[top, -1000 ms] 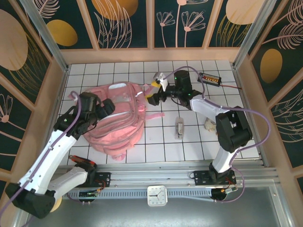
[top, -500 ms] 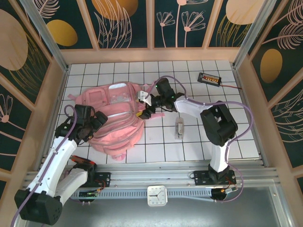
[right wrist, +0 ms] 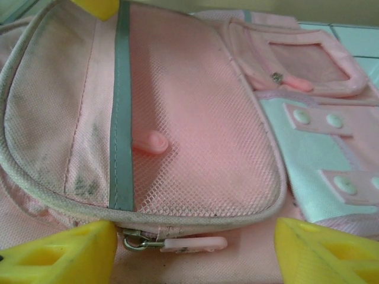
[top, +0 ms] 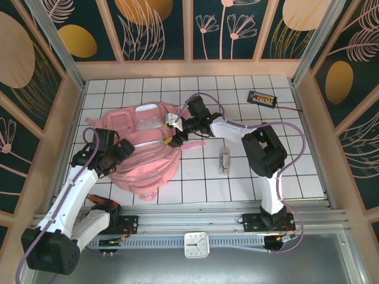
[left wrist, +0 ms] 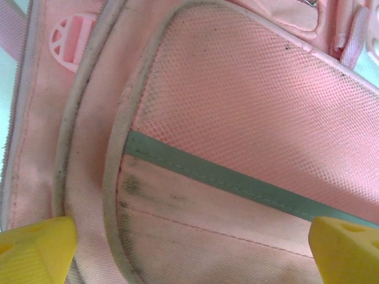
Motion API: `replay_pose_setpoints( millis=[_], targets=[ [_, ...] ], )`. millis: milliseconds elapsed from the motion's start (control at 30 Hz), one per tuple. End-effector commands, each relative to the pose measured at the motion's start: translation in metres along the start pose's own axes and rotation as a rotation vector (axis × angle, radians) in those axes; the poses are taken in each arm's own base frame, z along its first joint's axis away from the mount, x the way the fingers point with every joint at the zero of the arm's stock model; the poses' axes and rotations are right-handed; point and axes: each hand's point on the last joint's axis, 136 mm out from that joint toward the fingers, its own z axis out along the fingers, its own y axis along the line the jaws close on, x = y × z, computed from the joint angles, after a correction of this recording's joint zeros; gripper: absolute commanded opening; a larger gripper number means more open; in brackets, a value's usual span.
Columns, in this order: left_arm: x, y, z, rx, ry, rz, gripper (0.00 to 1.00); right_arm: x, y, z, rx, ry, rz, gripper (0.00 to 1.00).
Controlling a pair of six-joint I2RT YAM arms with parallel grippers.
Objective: Pack books, pencil case, and school supplies into a backpack
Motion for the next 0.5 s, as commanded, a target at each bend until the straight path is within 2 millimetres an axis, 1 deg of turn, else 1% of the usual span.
replay_pose_setpoints(
  millis=[0,133,233,333,467],
  targets=[
    [-0.002,0.002,0.007,-0.010,-0.002,0.031,0.99,0.017,0.017,0.024,-0.081,0.057,-0.008,0.71],
    [-0.005,0.000,0.010,-0.013,0.000,0.054,0.99,0.030,0.037,0.040,-0.132,0.101,-0.012,0.71],
    [-0.007,0.001,0.012,-0.020,0.002,0.068,0.99,0.033,0.042,0.047,-0.140,0.106,-0.006,0.70],
    [-0.006,0.003,0.014,-0.025,0.003,0.076,0.99,0.034,0.041,0.051,-0.128,0.111,-0.004,0.61],
    [-0.005,0.006,0.016,-0.025,0.006,0.078,0.99,0.033,0.040,0.053,-0.101,0.111,-0.013,0.46]
  ],
)
